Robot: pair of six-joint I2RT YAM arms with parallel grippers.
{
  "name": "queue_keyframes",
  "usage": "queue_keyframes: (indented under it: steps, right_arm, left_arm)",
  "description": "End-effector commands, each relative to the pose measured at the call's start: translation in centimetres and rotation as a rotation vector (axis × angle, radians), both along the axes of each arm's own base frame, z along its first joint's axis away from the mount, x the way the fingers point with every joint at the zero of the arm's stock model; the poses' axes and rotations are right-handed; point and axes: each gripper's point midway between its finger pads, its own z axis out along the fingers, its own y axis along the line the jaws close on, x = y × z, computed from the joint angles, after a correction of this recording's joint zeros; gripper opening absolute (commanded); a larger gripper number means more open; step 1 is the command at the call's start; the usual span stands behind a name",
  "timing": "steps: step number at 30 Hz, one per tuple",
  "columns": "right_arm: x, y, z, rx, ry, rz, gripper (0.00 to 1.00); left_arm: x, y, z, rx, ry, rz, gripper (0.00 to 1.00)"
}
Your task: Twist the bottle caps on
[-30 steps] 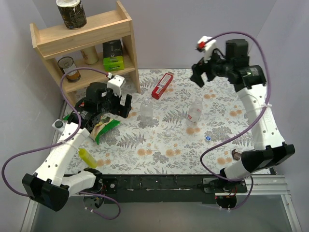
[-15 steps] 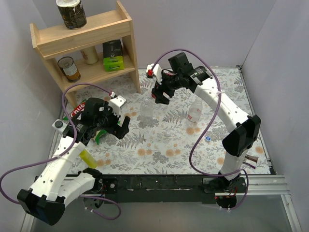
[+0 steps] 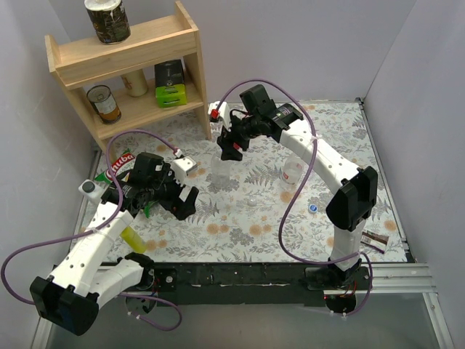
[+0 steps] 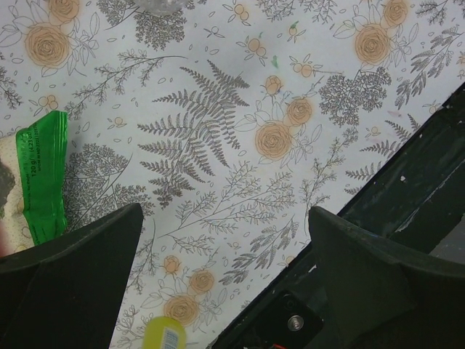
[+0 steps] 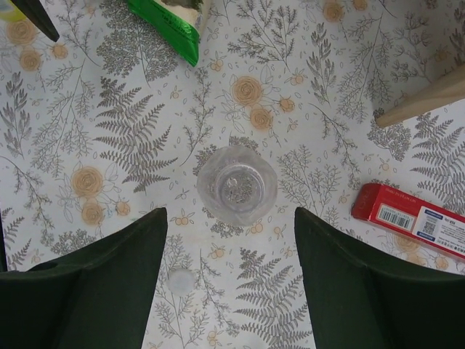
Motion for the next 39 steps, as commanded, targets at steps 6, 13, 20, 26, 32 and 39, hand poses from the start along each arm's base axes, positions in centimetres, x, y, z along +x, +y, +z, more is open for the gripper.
queue_keyframes:
  steps: [6, 13, 20, 26, 32, 39]
  right_arm:
    - [0.9, 2.3, -0.1, 0.06, -0.001, 0.016, 0.74]
    - [1.5, 3.2, -0.6, 0.076, 0.001, 0.003, 0.7]
    - [1.9, 3.7, -2.2, 0.047, 0.006, -0.01, 0.61]
    - [1.9, 3.8, -3.5, 0.015, -0.009, -0.026, 0.44]
    - [2.0, 3.5, -1.3, 0.039, -0.036, -0.053, 0.16]
    - [-1.6, 3.6, 4.8, 0.147, 0.06, 0.012, 0.08]
  left_arm:
    - [-0.4, -0.5, 0.3, -0.025, -0.006, -0.046, 0.98]
    - [-0.2, -0.6, -0.1, -0.024, -0.004, -0.052, 0.98]
    - [0.3, -1.0, -0.3, -0.033, -0.007, -0.058, 0.98]
    - [1.1, -1.6, -0.7, -0.043, 0.006, -0.065, 0.98]
    - [3.7, -2.8, 1.1, -0.143, -0.153, -0.021, 0.98]
    - [4.3, -5.1, 3.3, -0.355, -0.453, -0.116, 0.98]
